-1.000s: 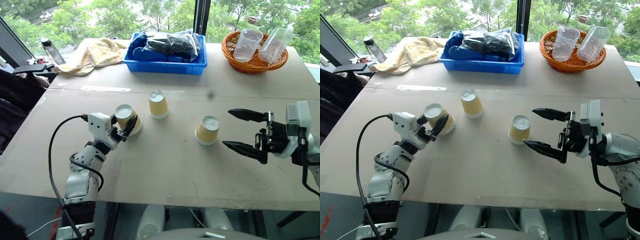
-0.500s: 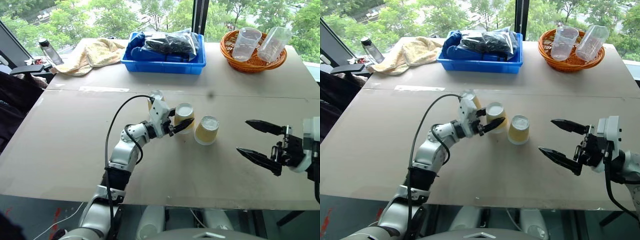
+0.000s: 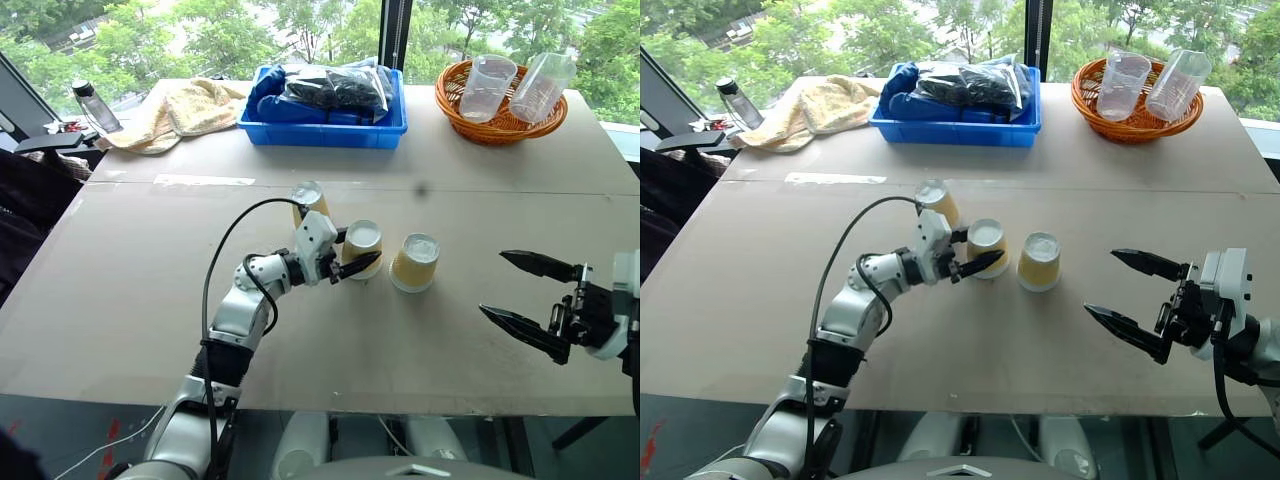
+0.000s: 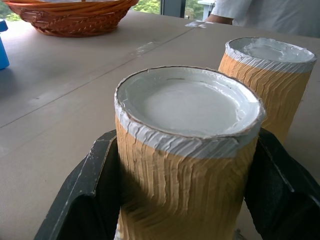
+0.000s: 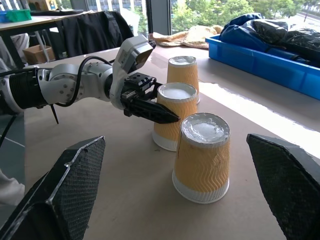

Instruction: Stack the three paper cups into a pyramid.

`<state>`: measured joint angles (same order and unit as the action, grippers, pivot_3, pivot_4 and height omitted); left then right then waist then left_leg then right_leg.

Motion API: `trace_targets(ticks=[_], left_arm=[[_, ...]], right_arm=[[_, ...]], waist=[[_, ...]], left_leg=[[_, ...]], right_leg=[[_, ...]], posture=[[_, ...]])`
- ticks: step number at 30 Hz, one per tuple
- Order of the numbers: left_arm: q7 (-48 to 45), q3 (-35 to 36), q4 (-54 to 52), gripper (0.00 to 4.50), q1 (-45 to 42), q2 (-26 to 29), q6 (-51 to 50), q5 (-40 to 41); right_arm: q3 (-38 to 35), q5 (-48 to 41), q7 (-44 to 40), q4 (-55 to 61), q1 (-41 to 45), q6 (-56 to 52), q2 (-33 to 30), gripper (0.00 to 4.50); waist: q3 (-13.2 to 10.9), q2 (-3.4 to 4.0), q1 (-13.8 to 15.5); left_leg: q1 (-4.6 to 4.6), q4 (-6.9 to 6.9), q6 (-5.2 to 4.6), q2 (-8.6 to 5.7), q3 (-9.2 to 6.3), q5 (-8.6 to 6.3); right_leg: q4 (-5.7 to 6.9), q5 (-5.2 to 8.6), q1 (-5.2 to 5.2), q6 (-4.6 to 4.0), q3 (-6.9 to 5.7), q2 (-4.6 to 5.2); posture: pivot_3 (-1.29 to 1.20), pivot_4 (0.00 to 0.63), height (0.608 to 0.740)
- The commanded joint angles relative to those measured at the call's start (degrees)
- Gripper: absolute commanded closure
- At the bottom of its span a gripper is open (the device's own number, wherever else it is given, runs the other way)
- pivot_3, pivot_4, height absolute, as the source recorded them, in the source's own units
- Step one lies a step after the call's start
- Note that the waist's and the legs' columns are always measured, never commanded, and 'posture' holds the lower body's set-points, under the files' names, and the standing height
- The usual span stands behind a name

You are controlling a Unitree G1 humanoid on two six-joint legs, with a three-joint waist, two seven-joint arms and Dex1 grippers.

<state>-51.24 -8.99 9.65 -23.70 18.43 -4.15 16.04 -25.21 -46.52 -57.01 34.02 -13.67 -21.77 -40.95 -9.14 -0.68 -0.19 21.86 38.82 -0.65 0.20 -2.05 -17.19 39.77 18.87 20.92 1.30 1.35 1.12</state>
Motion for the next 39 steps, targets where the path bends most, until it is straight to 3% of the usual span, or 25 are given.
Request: trace_targets(ticks=[1,16,20,25,32,39], left_arm=[[0.22,0.78,-1.51,1.87,0.75,-0.96,-1.21,1.24],[-0.44,-1.14,-2.46,1.87,1.51,-2.33,-0.34,-0.51],[-0.12,-1.12,-1.98,0.05,1.24,-2.51,0.83,-1.32],[-0.98,-0.49,-2.17,0.05,1.48,-2.49,2.24,-0.99],[-4.26,1.33,-9.45,0.05,4.14,-2.3,0.76,5.41],[-1.12,4.68,-16.86,0.05,3.49,-1.05,-2.53,8.49]], right_arm=[[-0.76,-0.55,-0.09,1.11,0.38,1.18,-0.2,0.0],[-0.02,0.42,-0.62,0.65,0.37,1.86,0.24,0.0],[0.02,0.51,-0.68,0.55,0.13,2.26,0.34,0.0],[-0.15,0.63,-0.89,0.4,-0.25,2.53,0.41,0.0],[-0.18,0.45,-1.25,0.13,-0.63,2.86,0.31,0.0],[-0.41,-0.06,-1.69,-0.48,-0.14,2.8,-0.06,0.0]], waist=[[0.0,0.0,0.03],[0.01,0.01,0.76],[0.01,0.01,0.96],[0.01,0.01,0.94],[0.0,0.01,0.89],[0.01,0.01,0.9]], left_leg=[[0.0,0.0,0.0,0.0,0.0,0.0],[0.01,0.03,0.0,0.0,0.0,0.0],[0.02,0.04,0.0,0.0,0.0,0.0],[0.02,0.05,0.0,0.0,0.0,0.0],[0.02,0.05,0.02,0.0,-0.01,0.01],[0.02,0.1,0.0,0.0,-0.02,0.0]], right_leg=[[0.0,0.0,0.0,0.0,0.0,0.0],[0.0,0.0,-0.01,0.0,-0.01,0.0],[0.0,0.0,-0.01,0.0,-0.02,0.0],[0.0,0.0,-0.01,0.0,-0.01,0.0],[0.0,0.0,-0.01,0.0,-0.01,0.0],[0.02,0.0,-0.02,0.0,-0.02,0.0]], posture=[[0.0,0.15,0.74],[0.0,0.15,0.74],[0.0,0.15,0.74],[0.0,0.15,0.74],[0.0,0.15,0.74],[0.0,0.15,0.74]])
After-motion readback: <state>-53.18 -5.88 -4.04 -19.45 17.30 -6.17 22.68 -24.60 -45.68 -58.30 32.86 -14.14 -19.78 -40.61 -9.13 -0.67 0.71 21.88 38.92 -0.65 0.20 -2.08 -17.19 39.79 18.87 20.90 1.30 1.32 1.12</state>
